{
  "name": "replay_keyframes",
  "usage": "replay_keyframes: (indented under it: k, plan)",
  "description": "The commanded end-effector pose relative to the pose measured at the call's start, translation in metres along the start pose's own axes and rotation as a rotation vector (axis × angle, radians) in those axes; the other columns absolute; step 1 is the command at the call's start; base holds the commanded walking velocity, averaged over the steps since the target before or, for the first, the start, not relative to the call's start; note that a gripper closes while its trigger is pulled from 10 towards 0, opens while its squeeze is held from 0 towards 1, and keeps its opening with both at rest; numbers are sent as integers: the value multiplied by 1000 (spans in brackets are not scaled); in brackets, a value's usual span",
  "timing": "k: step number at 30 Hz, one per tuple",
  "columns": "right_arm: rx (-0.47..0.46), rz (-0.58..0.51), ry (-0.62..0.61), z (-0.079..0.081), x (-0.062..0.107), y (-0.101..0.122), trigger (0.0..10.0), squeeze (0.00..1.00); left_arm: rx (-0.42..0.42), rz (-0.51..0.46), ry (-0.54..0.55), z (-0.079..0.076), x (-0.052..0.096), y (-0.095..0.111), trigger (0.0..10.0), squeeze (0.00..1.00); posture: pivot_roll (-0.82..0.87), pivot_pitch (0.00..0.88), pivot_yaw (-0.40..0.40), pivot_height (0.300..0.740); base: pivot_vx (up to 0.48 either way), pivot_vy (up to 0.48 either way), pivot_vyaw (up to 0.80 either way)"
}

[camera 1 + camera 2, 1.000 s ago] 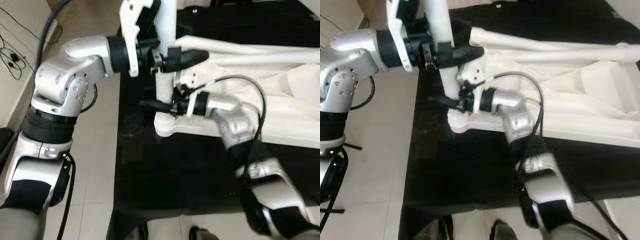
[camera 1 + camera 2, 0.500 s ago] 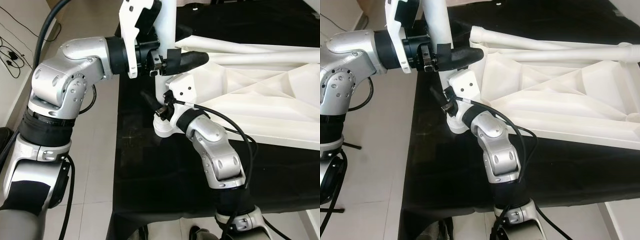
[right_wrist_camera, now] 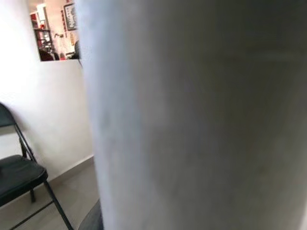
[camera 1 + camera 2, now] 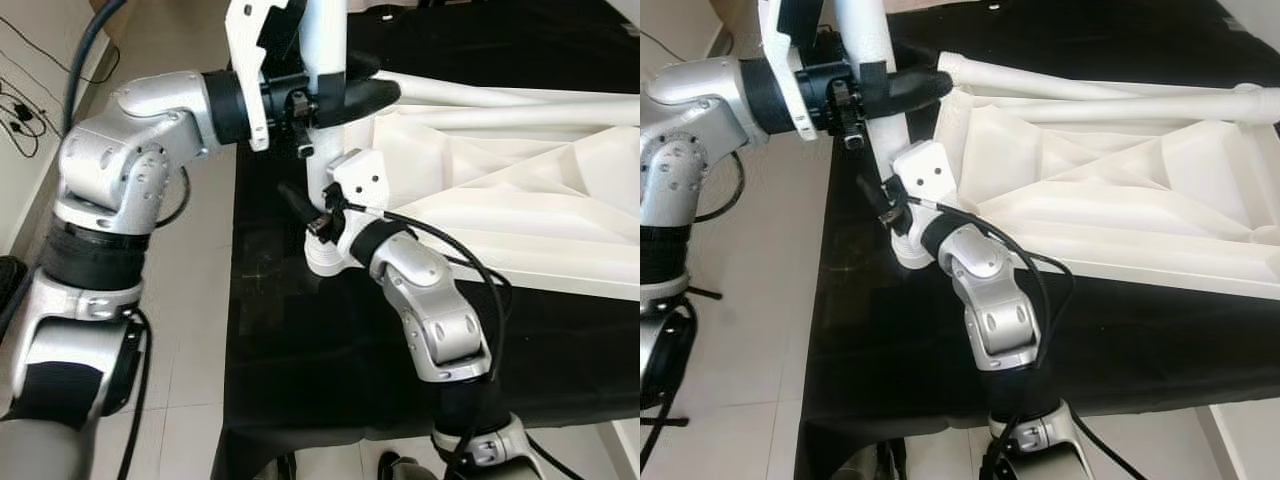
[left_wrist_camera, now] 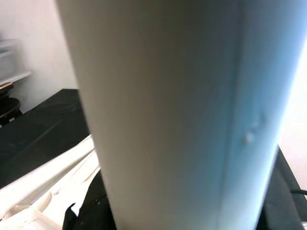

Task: Building children table

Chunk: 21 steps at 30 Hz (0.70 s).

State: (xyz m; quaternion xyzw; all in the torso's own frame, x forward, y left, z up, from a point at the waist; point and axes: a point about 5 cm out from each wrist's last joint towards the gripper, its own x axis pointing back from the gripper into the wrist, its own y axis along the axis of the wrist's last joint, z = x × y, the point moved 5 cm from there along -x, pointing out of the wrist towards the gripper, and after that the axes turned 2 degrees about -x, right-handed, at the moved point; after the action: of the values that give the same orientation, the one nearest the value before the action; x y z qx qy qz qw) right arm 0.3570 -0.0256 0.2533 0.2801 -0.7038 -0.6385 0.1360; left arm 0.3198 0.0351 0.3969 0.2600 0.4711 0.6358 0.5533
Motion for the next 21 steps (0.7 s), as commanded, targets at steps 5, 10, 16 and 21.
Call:
replay_keyframes:
  k: [5, 10, 16, 21]
  plan:
    - [-57, 152, -86, -4, 9, -30, 0, 0, -38, -73, 20, -1, -8, 17, 0, 0, 27, 253, 30, 740, 0, 0, 0]
    - [-67, 166, -94, -5, 9, -31, 3020, 0, -36, -81, 29, 0, -9, 17, 0, 0, 28, 256, 27, 740, 0, 0, 0]
    - [-95, 181, -17, -7, 2, -33, 10000, 86, -34, -78, 29, -2, -7, 17, 0, 0, 28, 259, 22, 740, 0, 0, 0]
    - [-73, 105, 349, -3, -8, -12, 10000, 1000, -31, -76, 17, -6, -7, 17, 0, 0, 26, 264, 17, 740, 0, 0, 0]
